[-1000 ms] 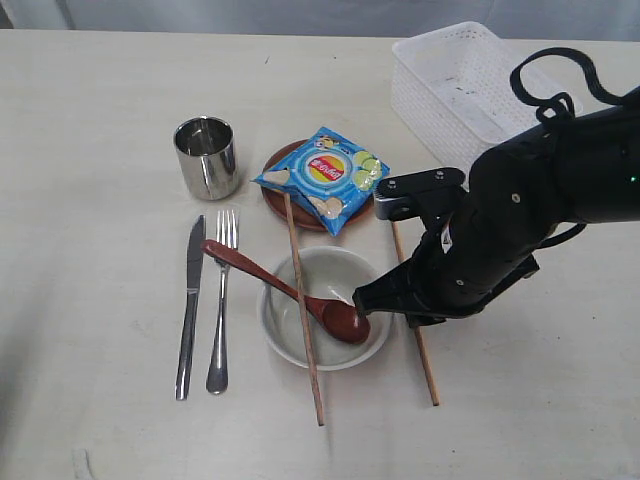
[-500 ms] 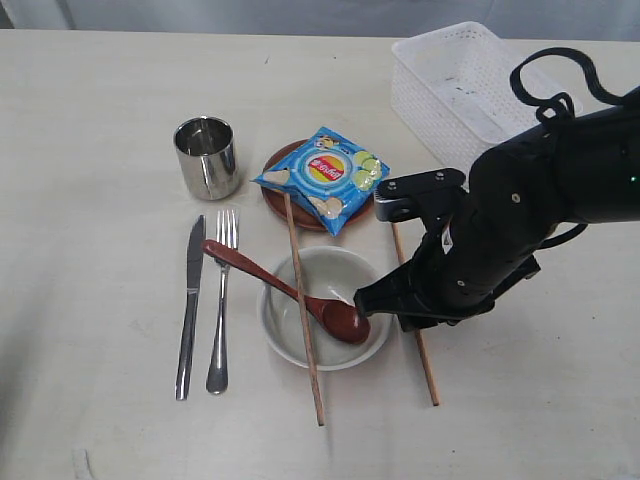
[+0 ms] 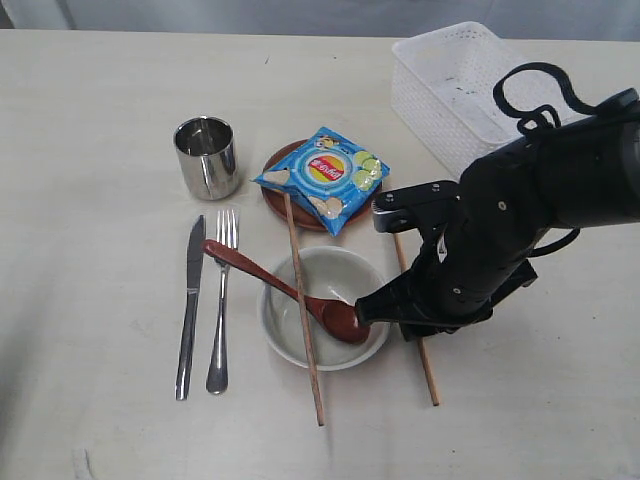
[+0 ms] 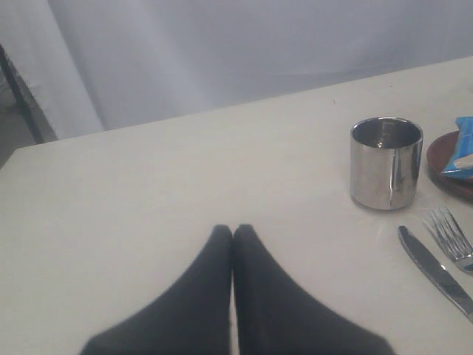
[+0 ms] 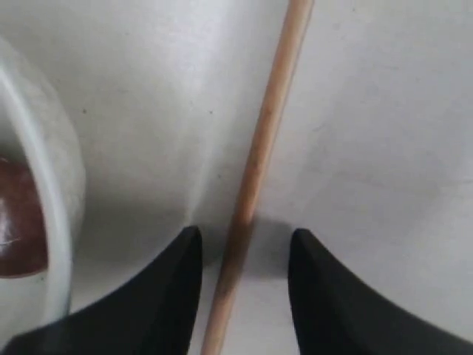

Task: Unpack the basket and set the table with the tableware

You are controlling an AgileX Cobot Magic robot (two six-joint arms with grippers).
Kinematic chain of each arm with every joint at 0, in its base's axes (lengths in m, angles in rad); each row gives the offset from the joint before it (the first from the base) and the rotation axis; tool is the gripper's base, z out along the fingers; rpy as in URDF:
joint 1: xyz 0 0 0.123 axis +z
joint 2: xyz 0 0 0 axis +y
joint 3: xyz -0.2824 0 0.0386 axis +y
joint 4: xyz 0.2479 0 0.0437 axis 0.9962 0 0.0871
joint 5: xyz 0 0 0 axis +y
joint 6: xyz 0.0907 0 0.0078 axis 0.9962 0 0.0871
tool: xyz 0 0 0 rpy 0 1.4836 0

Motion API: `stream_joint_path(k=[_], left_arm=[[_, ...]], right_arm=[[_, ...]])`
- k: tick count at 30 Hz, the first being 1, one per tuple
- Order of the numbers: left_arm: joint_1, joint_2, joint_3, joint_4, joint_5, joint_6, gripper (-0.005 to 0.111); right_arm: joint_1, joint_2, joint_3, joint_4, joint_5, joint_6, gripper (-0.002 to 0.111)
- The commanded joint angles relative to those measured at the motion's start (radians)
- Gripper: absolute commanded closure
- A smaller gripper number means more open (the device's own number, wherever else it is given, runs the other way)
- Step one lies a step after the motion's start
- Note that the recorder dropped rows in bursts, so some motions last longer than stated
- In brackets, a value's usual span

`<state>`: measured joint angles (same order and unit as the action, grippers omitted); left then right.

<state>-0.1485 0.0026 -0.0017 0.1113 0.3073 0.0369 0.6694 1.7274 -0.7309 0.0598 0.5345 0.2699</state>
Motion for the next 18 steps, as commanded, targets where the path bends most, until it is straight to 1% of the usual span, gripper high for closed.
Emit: stream_joint_path(k=[1,7,8,14,18], left_arm=[[0.005,-0.003,0.002,-0.010,-0.008,-0.003,0.107],[0.005,-0.003,0.002,-0.010,-0.008,-0.003,0.107],[0.005,-0.003,0.002,-0.010,-0.008,-0.003,0.107],[0.005,-0.003,0.002,-0.010,-0.008,-0.003,0.107],[0.005,-0.003,0.002,-0.010,-0.008,-0.003,0.107]], right_arm=[[-0.004,0.001,0.000,-0.008,-0.014,-0.008,0.081],[-0.004,0.001,0.000,-0.015,-0.045,-0.006,0.107],[-0.004,0.001,0.000,-0.022,-0.041,-0.006,0.109],[-0.004,-0.001,0.000,-0.115,-0.002,0.065,0.109],[-0.004,-0.020,0.000,-0.124,0.020,0.081,0.109]])
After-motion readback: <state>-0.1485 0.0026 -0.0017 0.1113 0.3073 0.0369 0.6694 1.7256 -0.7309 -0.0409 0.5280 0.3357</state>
